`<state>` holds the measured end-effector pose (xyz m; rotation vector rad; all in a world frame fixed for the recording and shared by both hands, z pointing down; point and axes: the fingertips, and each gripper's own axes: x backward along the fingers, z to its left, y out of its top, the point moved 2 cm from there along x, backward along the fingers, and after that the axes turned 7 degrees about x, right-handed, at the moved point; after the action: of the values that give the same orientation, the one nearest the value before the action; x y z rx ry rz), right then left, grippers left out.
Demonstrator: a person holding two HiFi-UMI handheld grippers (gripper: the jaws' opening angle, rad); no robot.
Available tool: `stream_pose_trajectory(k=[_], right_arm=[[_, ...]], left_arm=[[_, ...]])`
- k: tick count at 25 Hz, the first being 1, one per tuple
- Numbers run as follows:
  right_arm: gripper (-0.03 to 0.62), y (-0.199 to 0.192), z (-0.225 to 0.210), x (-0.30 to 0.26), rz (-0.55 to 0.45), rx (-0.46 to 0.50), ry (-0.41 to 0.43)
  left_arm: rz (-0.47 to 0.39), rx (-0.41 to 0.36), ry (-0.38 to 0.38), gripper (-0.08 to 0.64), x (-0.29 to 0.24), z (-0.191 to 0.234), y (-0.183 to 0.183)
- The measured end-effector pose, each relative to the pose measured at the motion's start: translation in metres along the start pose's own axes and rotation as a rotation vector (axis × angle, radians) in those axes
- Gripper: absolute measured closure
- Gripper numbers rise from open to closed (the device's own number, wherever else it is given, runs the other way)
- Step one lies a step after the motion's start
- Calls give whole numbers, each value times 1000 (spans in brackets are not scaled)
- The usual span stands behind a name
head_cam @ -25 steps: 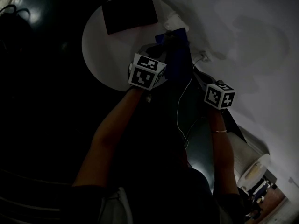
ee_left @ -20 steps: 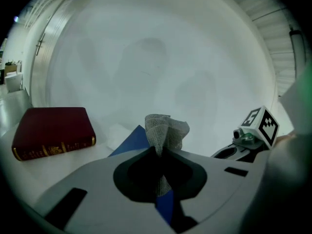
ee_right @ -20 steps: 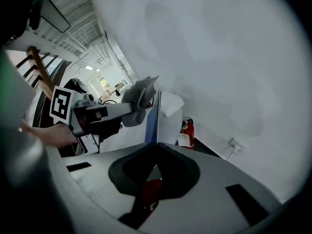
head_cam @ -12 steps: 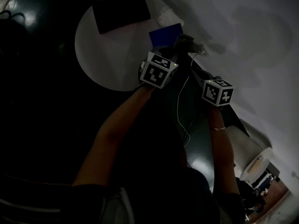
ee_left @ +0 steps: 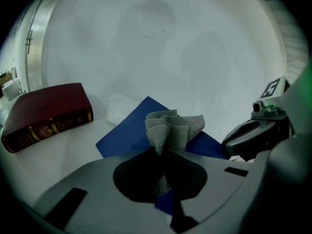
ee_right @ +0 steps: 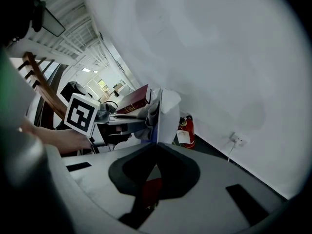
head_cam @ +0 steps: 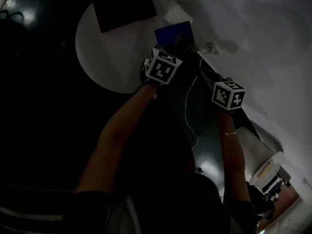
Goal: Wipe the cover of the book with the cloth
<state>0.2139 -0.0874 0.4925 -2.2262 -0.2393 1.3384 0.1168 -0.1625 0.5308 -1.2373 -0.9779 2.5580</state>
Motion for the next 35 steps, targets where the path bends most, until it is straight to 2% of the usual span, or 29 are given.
stream_pose_trajectory(k=[6, 10, 15, 20, 26, 29, 35], right_arm=[[561, 0, 1, 1, -1, -9, -9], [561, 3, 2, 2, -13, -3, -25], [561, -1, 4, 2, -4, -5, -23], [561, -4, 5, 2, 3, -7, -22], [561, -5, 5, 1, 3, -20, -22], [561, -5, 8, 3, -5, -21, -16], [561, -5, 7, 3, -15, -15, -11]], left_arm=[[49, 40, 51, 526, 4, 24, -16], [76, 35, 101, 526, 10, 40, -26], [110, 48, 113, 526, 20, 49, -38], [130, 45, 157, 526, 32, 59, -49], [100, 75, 220, 526, 59, 78, -59], [58, 95, 232, 526, 77, 83, -59], [-67, 123, 134, 526, 92, 52, -42]])
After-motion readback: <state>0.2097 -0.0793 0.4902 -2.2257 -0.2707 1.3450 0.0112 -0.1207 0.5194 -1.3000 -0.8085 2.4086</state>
